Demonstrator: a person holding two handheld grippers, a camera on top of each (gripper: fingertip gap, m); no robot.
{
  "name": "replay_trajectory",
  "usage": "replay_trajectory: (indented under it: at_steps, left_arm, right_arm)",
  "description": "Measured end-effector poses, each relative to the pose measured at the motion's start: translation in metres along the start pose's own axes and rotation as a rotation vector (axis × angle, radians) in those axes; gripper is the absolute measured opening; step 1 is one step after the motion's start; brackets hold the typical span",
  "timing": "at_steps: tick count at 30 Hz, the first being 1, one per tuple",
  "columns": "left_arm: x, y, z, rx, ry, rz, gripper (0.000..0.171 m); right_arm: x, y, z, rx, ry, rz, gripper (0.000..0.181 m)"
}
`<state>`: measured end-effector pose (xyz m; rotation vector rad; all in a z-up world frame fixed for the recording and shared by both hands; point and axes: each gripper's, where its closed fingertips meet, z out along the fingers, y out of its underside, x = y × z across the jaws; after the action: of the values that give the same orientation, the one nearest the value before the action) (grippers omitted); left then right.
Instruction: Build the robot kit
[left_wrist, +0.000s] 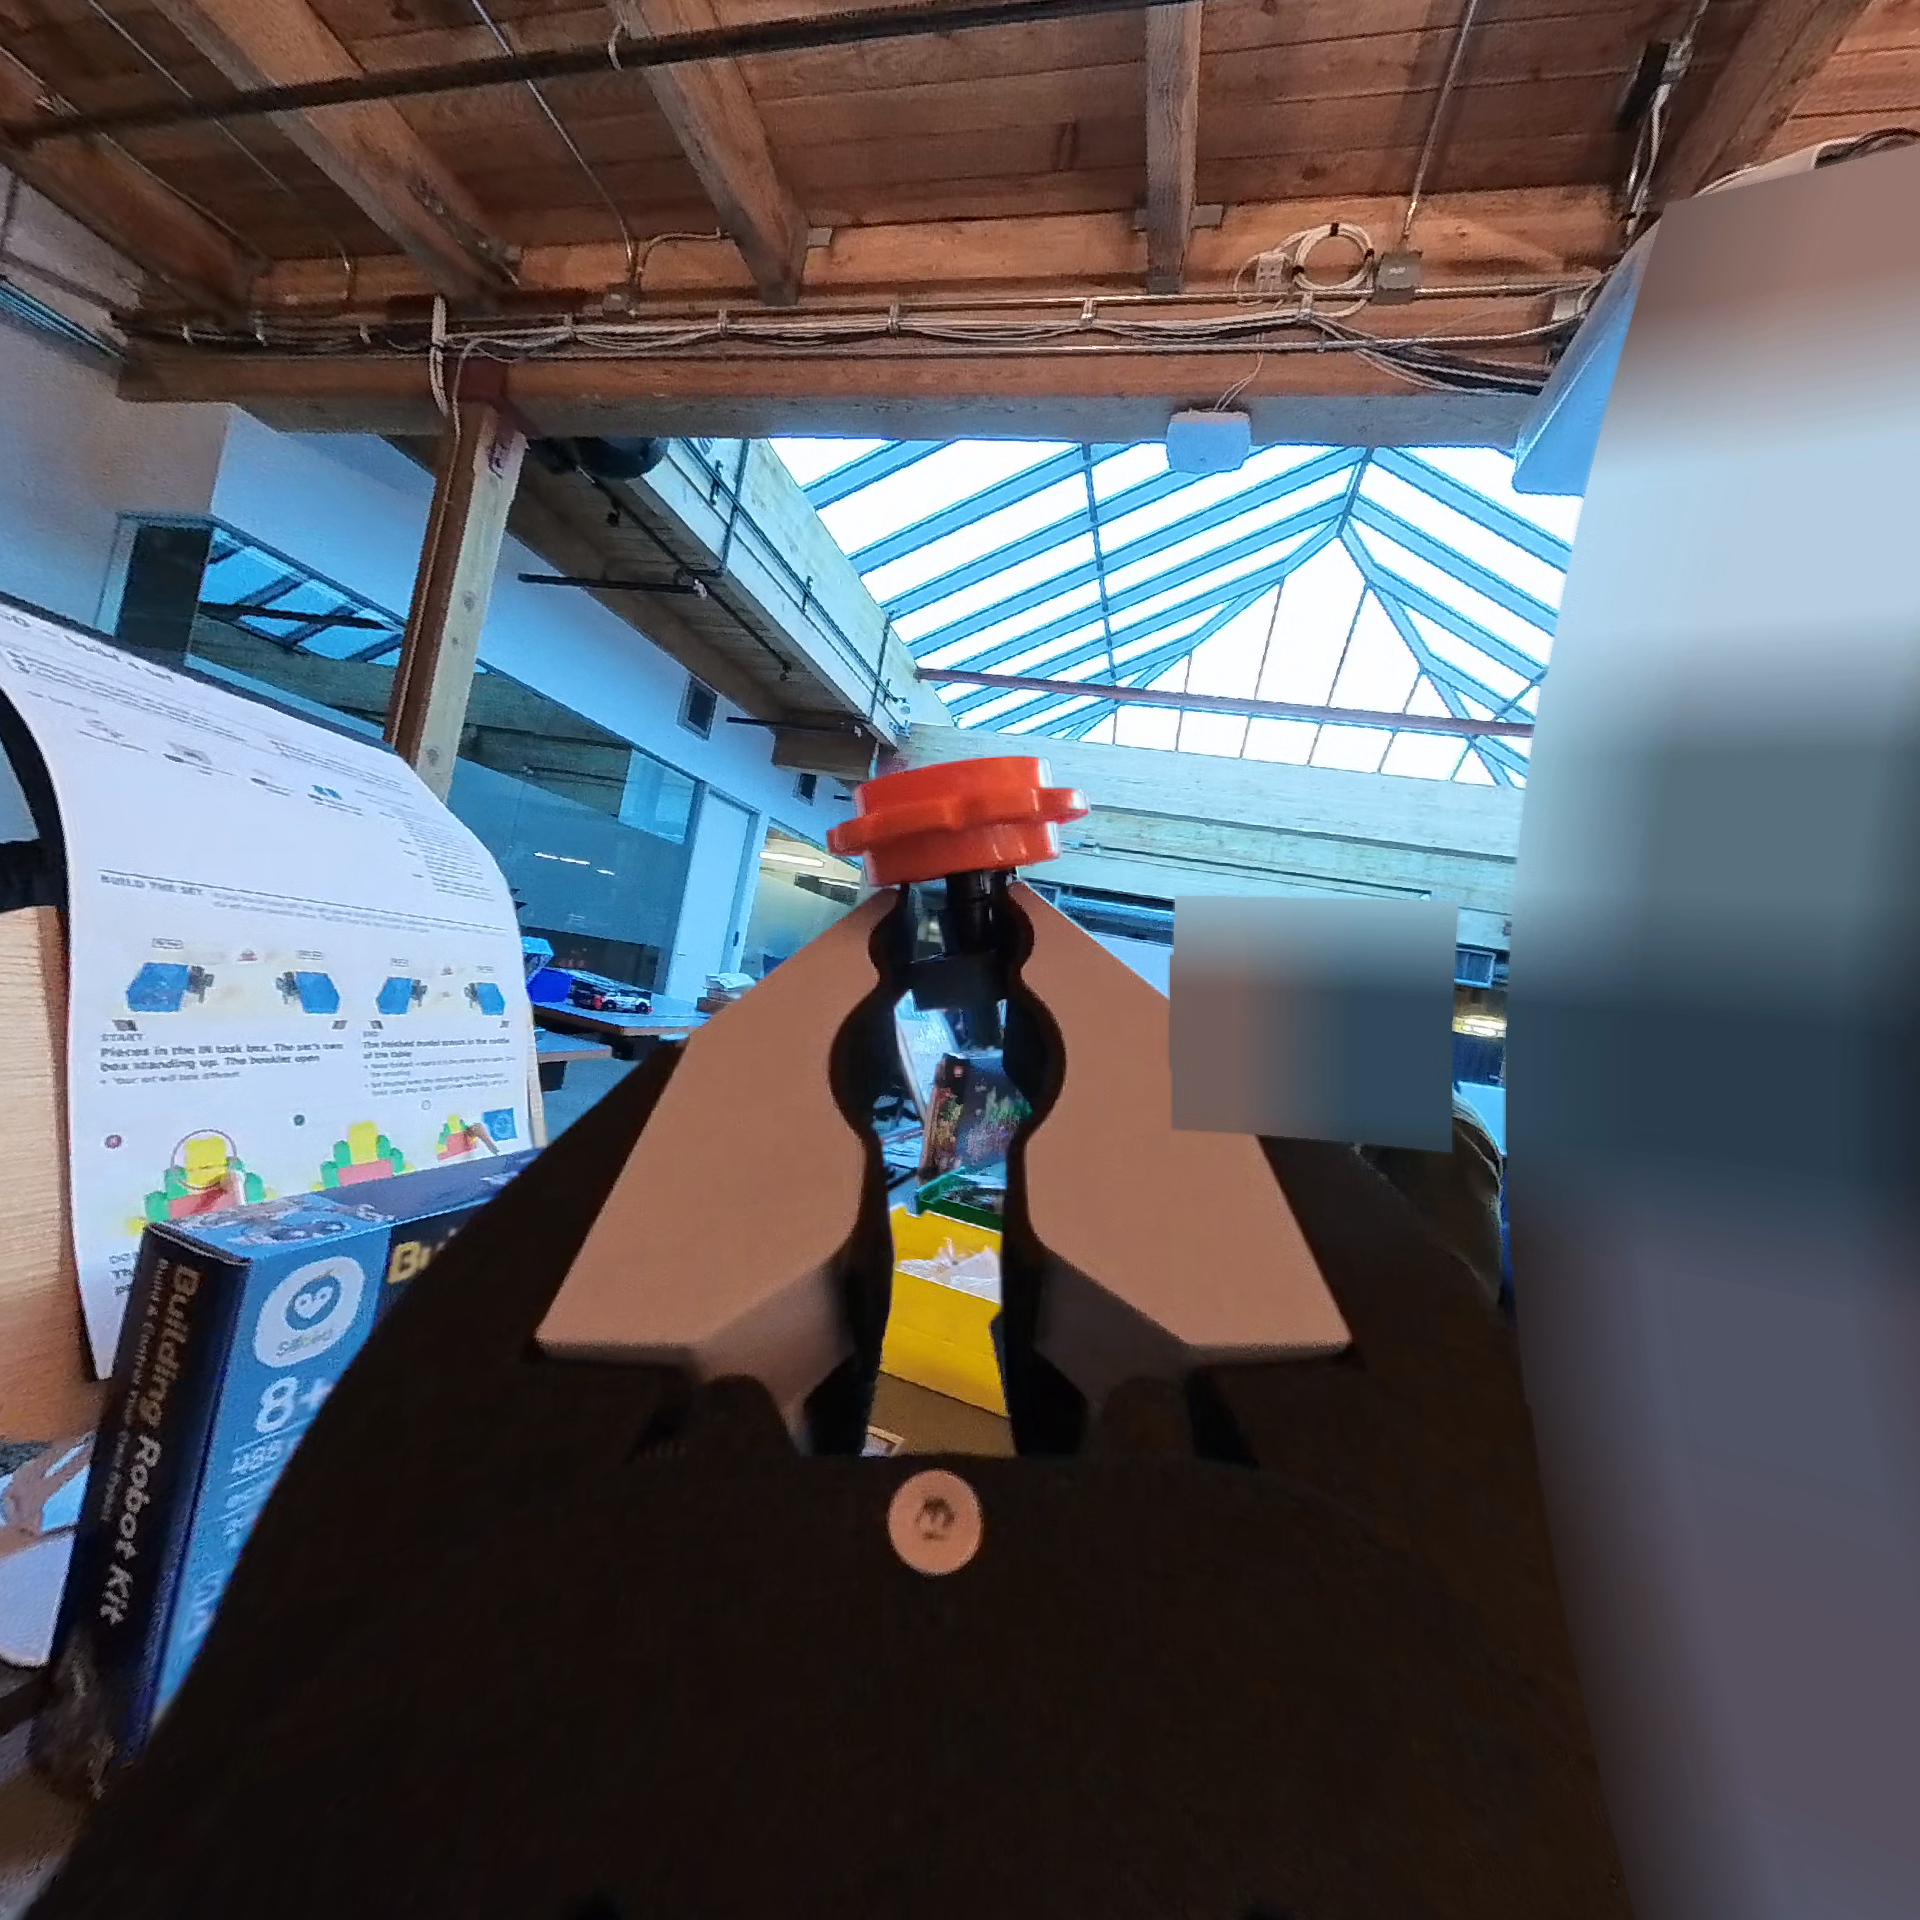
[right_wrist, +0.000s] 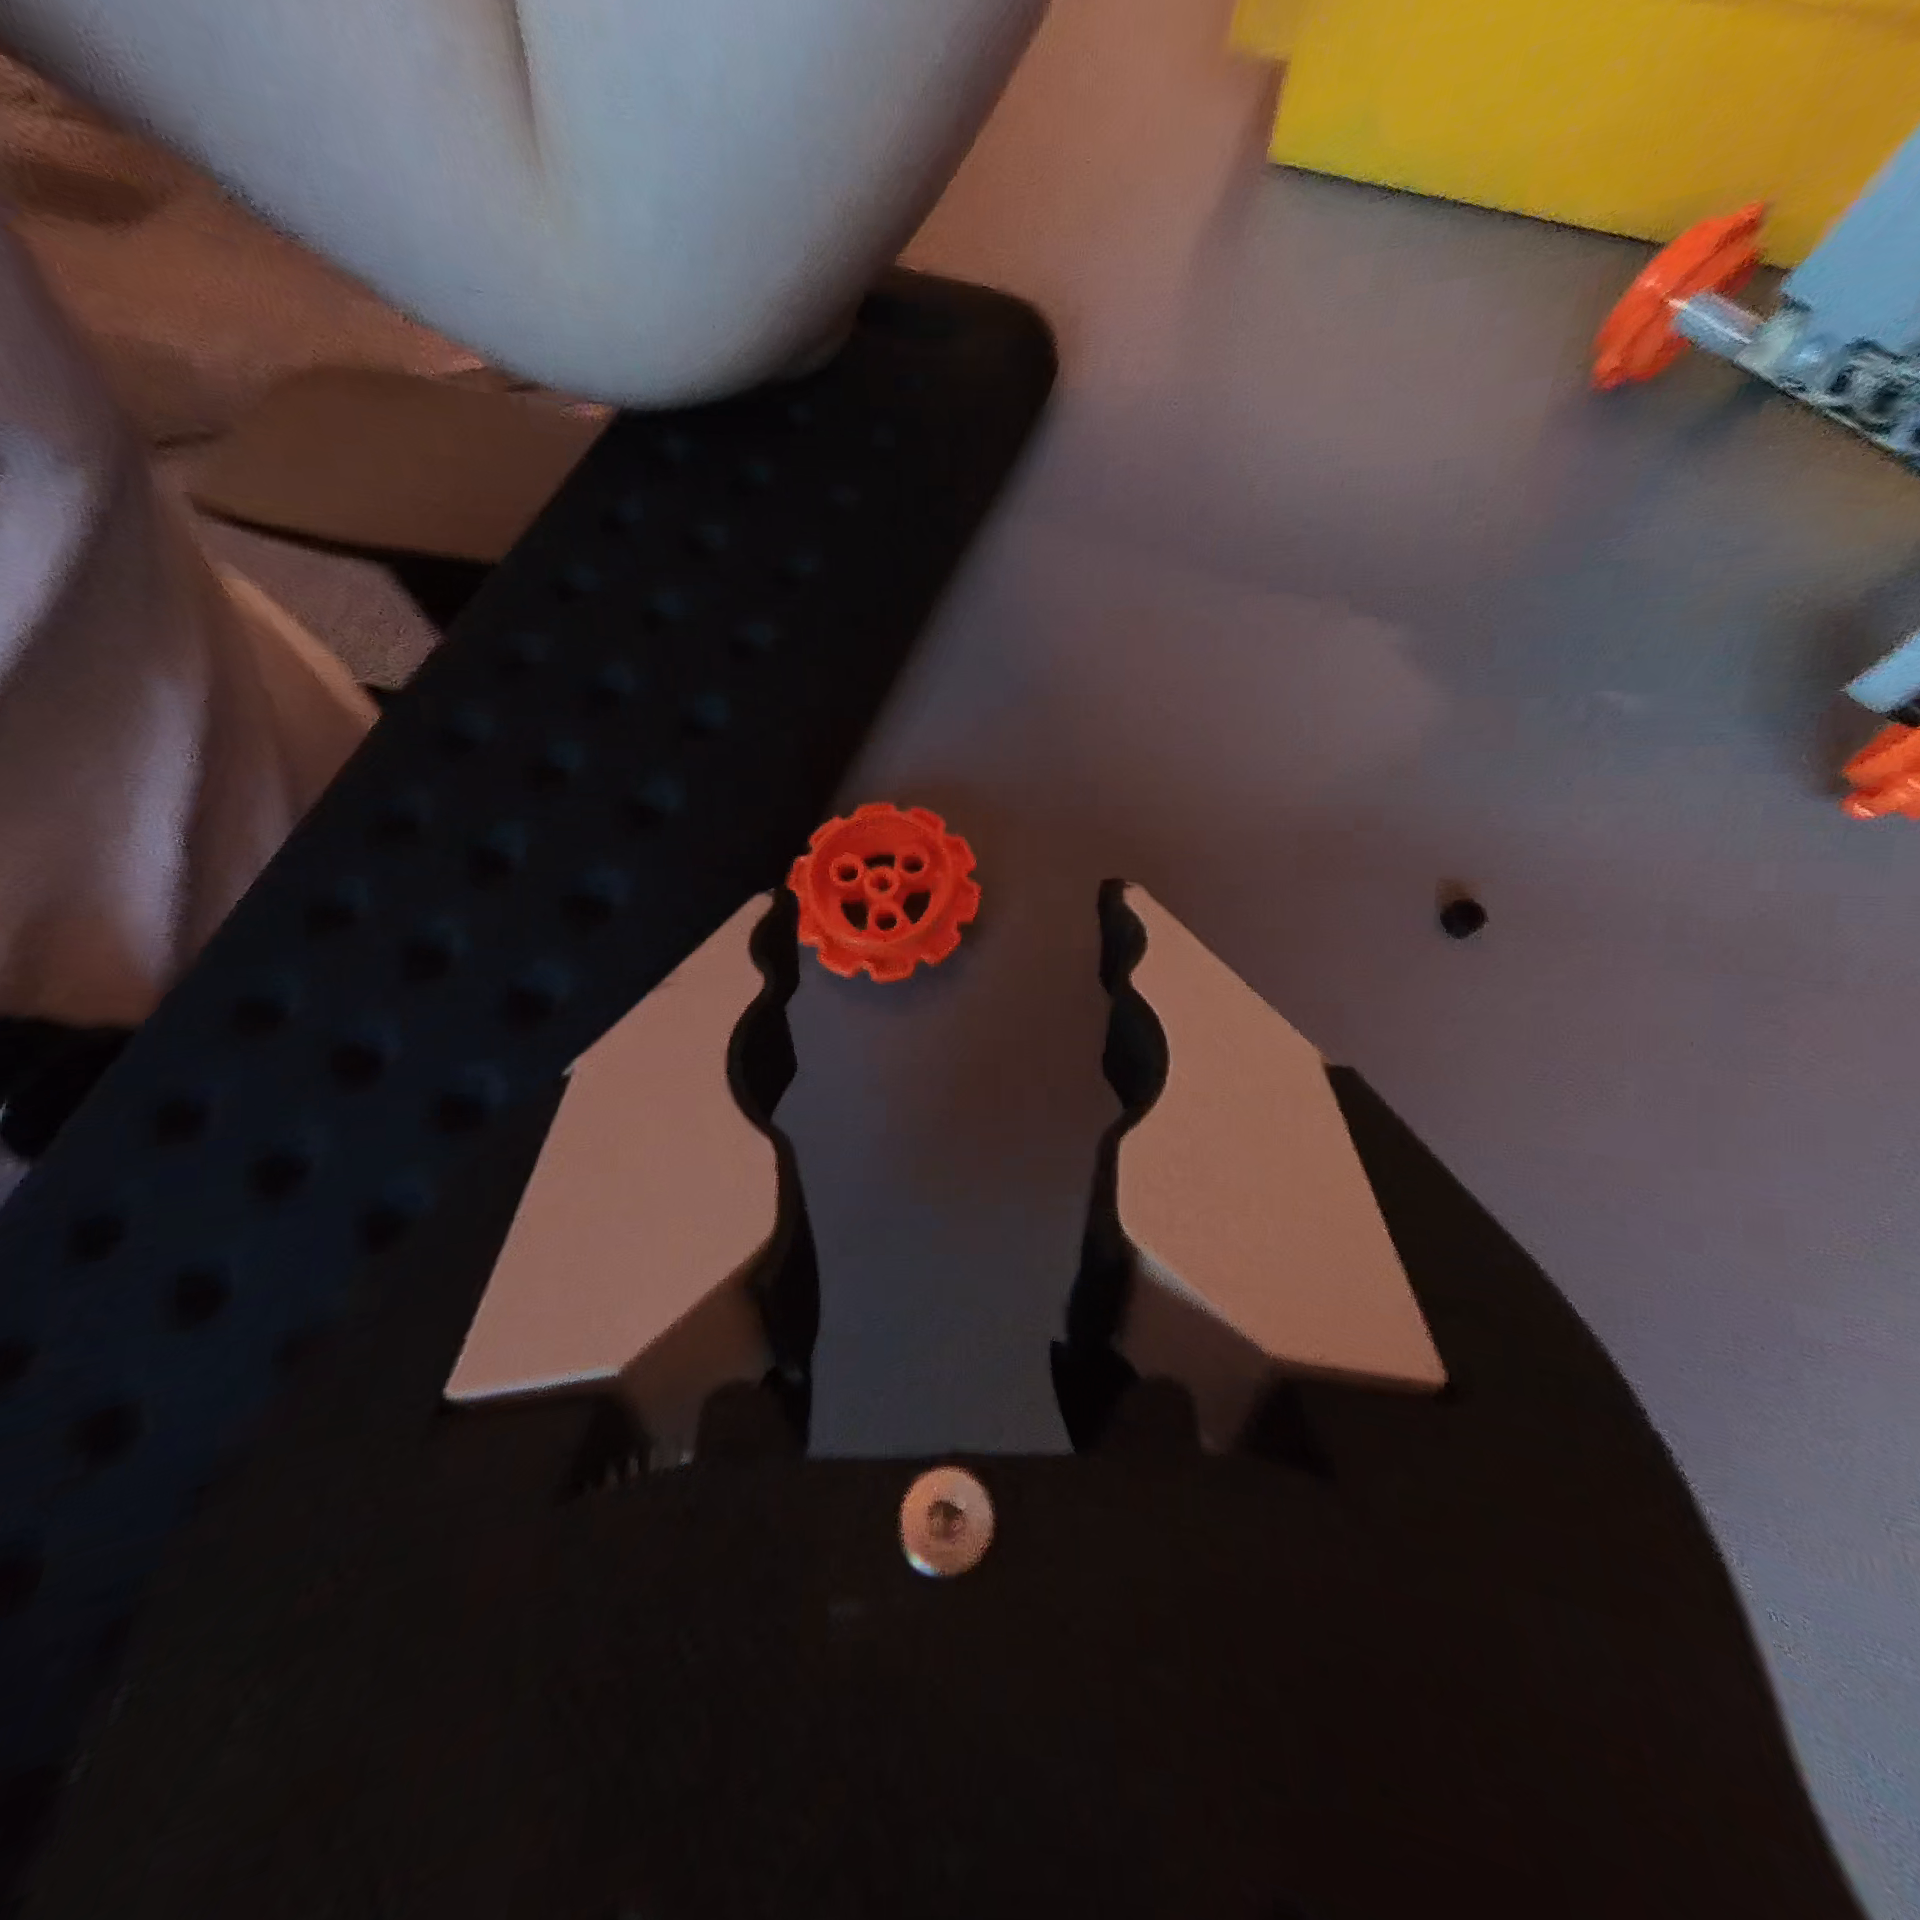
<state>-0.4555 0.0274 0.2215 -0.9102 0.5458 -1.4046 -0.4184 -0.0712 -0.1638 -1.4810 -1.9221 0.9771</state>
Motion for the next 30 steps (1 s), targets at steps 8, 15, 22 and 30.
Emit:
replay_trajectory:
  at_steps: [8, 15, 22, 30]
  left_arm:
    - [0.0, 0.007, 0.004, -0.014, 0.017, -0.02, 0.011]
    - [-0.009, 0.039, 0.02, -0.092, 0.028, -0.11, 0.011]
    - [-0.038, 0.125, 0.051, -0.286, -0.019, -0.203, 0.012]
    - [-0.068, 0.227, 0.045, -0.529, -0.116, -0.304, 0.011]
  right_arm:
    - [-0.013, 0.002, 0.014, 0.017, -0.067, 0.119, 0.034]
    - [0.001, 0.031, -0.026, -0.01, 0.029, 0.164, 0.033]
    - [0.047, 0.093, -0.11, 0.016, 0.26, 0.386, 0.033]
    - [0.083, 0.052, -0.189, 0.287, 0.585, 0.191, 0.054]
